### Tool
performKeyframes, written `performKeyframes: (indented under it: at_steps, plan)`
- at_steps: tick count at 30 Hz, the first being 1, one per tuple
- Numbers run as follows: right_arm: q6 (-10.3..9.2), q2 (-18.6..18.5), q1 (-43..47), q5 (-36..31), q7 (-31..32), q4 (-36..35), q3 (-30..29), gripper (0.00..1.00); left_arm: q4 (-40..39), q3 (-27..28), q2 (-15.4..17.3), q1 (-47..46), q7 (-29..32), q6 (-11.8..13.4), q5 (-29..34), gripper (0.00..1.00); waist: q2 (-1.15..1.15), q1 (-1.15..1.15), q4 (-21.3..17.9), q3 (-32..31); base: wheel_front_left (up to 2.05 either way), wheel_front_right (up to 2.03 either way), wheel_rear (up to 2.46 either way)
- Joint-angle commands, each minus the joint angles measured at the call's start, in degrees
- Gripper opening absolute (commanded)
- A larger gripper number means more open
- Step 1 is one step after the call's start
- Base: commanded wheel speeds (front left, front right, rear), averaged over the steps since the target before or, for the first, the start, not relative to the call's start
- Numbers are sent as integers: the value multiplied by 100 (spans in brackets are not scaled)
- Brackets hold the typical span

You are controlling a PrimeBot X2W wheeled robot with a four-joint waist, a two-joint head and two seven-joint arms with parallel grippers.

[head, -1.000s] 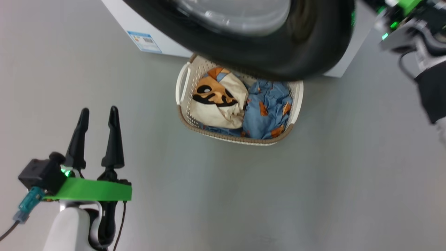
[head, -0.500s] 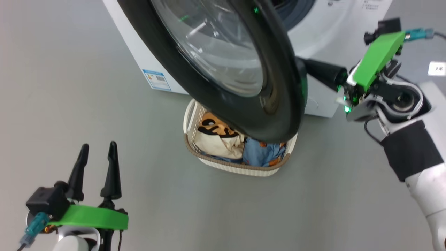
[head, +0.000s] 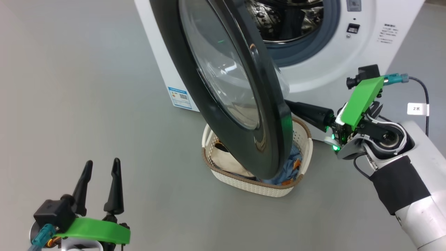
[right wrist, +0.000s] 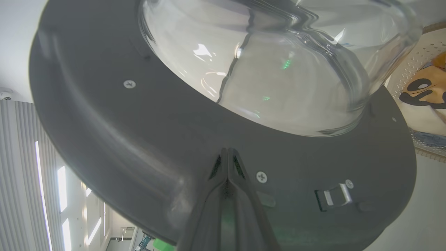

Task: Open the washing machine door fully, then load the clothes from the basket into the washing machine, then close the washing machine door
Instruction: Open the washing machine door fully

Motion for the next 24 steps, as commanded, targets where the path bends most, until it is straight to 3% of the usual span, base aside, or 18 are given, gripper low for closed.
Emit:
performKeyframes:
  at_steps: [1,13,24]
  plan:
    - [34,183,72,95,67,-199,47,0,-96,198,97,-39,-37,-12,49,100,0,0,163,-120,0,0,0]
    - [34,377,427,117,172,-322,-6,0,-54,177,89,24,-37,-12,107,100,0,0,613,-295,0,0,0]
    - [34,493,483,18,194,-330,-48,0,-69,208,114,27,-37,-3,122,100,0,0,625,-321,0,0,0]
